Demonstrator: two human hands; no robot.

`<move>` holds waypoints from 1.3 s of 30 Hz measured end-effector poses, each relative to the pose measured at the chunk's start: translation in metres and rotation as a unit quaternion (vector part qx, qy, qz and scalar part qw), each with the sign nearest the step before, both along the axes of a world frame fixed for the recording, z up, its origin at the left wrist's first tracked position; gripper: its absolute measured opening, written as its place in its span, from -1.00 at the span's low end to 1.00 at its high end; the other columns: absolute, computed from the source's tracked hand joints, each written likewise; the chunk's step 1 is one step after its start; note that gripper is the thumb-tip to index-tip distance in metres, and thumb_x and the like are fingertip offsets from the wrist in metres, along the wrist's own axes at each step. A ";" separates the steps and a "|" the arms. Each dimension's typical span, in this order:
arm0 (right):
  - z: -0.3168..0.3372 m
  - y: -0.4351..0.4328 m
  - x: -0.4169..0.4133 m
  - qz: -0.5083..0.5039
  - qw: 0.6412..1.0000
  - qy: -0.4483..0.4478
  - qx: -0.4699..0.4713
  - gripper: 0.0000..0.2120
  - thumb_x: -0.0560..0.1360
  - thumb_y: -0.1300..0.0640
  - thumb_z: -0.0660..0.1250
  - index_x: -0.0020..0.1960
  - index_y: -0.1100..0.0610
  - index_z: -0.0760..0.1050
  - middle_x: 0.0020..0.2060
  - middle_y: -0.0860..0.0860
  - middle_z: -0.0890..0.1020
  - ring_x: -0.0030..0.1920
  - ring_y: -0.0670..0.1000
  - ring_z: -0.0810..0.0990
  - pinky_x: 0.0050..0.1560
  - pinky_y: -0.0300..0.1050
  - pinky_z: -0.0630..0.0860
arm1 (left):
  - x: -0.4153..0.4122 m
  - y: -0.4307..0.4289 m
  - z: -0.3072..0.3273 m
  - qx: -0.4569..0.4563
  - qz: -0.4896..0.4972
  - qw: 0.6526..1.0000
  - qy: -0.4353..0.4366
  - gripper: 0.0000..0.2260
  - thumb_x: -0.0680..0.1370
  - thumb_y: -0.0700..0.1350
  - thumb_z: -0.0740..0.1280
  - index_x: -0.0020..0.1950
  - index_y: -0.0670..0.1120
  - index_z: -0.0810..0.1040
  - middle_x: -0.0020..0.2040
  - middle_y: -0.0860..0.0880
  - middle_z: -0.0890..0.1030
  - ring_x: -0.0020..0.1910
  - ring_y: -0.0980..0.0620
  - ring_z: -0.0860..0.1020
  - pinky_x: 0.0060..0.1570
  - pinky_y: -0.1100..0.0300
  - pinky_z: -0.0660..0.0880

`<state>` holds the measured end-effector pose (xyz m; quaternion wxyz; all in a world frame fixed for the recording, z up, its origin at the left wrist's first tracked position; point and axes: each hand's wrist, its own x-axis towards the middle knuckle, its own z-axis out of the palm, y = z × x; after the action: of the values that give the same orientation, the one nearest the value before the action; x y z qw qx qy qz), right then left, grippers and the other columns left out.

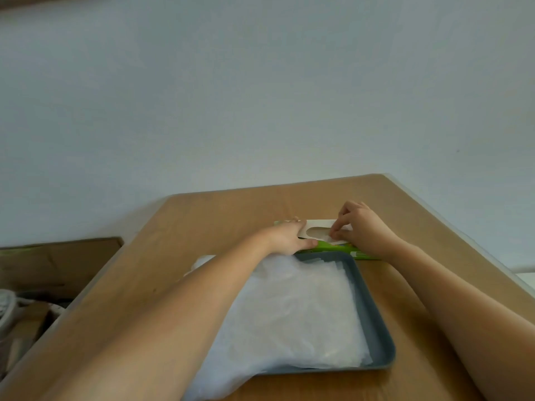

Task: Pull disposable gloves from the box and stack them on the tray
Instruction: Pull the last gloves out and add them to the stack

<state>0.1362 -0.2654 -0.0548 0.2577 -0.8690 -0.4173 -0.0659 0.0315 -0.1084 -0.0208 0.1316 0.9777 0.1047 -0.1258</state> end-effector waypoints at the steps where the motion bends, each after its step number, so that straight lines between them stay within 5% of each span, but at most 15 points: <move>1: 0.000 -0.002 0.001 0.000 1.000 0.003 0.003 -0.91 0.48 0.13 0.40 -0.08 0.08 0.68 -0.10 -0.03 0.41 0.00 -0.02 0.33 -0.14 -0.28 0.14 | 0.000 0.000 0.000 -0.001 0.001 1.000 -0.001 -0.35 0.63 0.16 0.12 0.59 -0.08 -0.05 0.59 -0.03 -0.08 0.56 -0.01 -0.04 0.46 0.17 -0.05; 6: 0.000 -0.001 0.004 -0.006 0.996 0.056 0.072 -0.90 0.55 0.14 0.30 -0.07 0.11 0.58 -0.01 0.00 0.40 0.03 -0.01 0.41 0.02 -0.25 0.26 | 0.003 0.003 -0.004 -0.008 0.003 1.000 -0.002 -0.36 0.62 0.16 0.14 0.59 -0.07 -0.04 0.59 -0.04 -0.09 0.56 -0.01 -0.04 0.49 0.15 -0.05; 10: 0.011 -0.004 0.006 -0.020 0.974 0.140 0.177 -0.89 0.58 0.17 0.26 -0.07 0.15 0.53 -0.06 0.02 0.50 -0.06 -0.01 0.47 -0.09 -0.23 0.34 | 0.005 0.003 -0.006 -0.006 -0.007 1.000 -0.006 -0.38 0.63 0.15 0.13 0.59 -0.05 -0.02 0.59 -0.06 -0.07 0.56 -0.03 -0.05 0.48 0.12 -0.05; 15: 0.066 -0.009 -0.016 0.076 0.888 0.263 0.370 -0.83 0.58 0.23 0.24 -0.17 0.14 0.52 -0.31 -0.03 0.51 -0.23 -0.05 0.45 -0.07 -0.15 0.38 | 0.006 0.005 -0.006 -0.040 -0.039 0.998 -0.019 -0.47 0.64 0.09 0.14 0.57 0.01 0.06 0.58 -0.10 0.03 0.56 -0.06 -0.02 0.48 0.05 0.00; 17: 0.093 -0.013 -0.032 0.093 0.881 0.259 0.384 -0.84 0.58 0.22 0.25 -0.16 0.13 0.52 -0.33 -0.01 0.50 -0.24 0.02 0.41 -0.14 -0.14 0.36 | 0.007 0.011 -0.008 -0.081 -0.033 0.995 -0.042 -0.48 0.62 0.06 0.21 0.54 -0.02 0.17 0.55 -0.07 0.17 0.53 -0.01 0.11 0.47 0.09 0.08; 21: 0.120 -0.023 -0.057 0.061 0.946 0.185 0.260 -0.85 0.58 0.16 0.26 -0.14 0.11 0.54 -0.35 0.04 0.49 -0.36 -0.06 0.38 -0.32 -0.21 0.34 | 0.001 0.019 0.006 -0.235 0.061 0.954 -0.177 -0.77 0.63 -0.14 0.22 0.23 -0.16 0.54 0.19 -0.11 0.57 0.14 -0.01 0.49 0.21 0.16 0.41; 25: 0.123 -0.022 -0.071 0.037 0.961 0.193 0.194 -0.85 0.57 0.13 0.28 -0.15 0.09 0.57 -0.24 0.06 0.62 -0.26 -0.03 0.52 -0.19 -0.16 0.45 | -0.029 0.014 0.046 -0.586 0.054 0.785 -0.196 -0.47 0.56 0.29 0.06 0.25 -0.08 0.50 0.20 -0.03 0.59 0.26 0.04 0.52 0.36 0.12 0.34; 28: 0.119 -0.014 -0.080 0.021 0.964 0.204 0.172 -0.84 0.57 0.12 0.27 -0.15 0.09 0.56 -0.30 0.04 0.58 -0.40 -0.13 0.47 -0.36 -0.32 0.40 | -0.056 -0.002 0.060 -0.567 -0.023 0.807 -0.165 -0.51 0.48 0.23 0.30 0.25 -0.09 0.54 0.16 -0.08 0.63 0.20 -0.04 0.57 0.28 0.10 0.44; 31: 0.115 -0.008 -0.091 0.017 0.961 0.218 0.171 -0.83 0.57 0.06 0.28 -0.03 0.16 0.55 -0.35 -0.04 0.56 -0.54 -0.23 0.41 -0.48 -0.44 0.33 | -0.073 -0.013 0.056 -0.520 0.011 0.824 -0.223 -0.89 0.52 -0.14 0.40 -0.01 -0.16 0.61 -0.19 -0.02 0.66 -0.23 0.07 0.62 -0.21 0.29 0.53; 35: 0.121 -0.023 -0.105 0.124 0.964 0.213 0.097 -0.48 0.37 -0.16 0.39 0.29 -0.10 0.41 0.01 -0.14 0.60 -0.16 -0.26 0.61 -0.15 -0.47 0.47 | -0.090 -0.008 0.053 -0.580 0.114 0.760 -0.270 -0.80 0.58 -0.14 0.31 -0.10 -0.26 0.62 -0.30 -0.14 0.62 -0.35 0.02 0.59 -0.29 0.23 0.55; 39: 0.122 -0.035 -0.112 0.195 0.965 0.174 -0.026 -0.19 0.29 -0.01 0.58 0.40 -0.28 0.23 0.25 -0.34 0.45 0.19 -0.24 0.49 0.17 -0.28 0.44 | -0.106 -0.005 0.050 -0.619 0.142 0.727 -0.260 -0.77 0.61 -0.16 0.25 -0.03 -0.30 0.60 -0.24 -0.17 0.63 -0.33 -0.01 0.61 -0.28 0.22 0.58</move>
<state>0.0242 -0.3002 0.0672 0.3111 -0.7755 -0.5290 0.1485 -0.0740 -0.1137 0.0296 0.7463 0.6472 0.1028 0.1164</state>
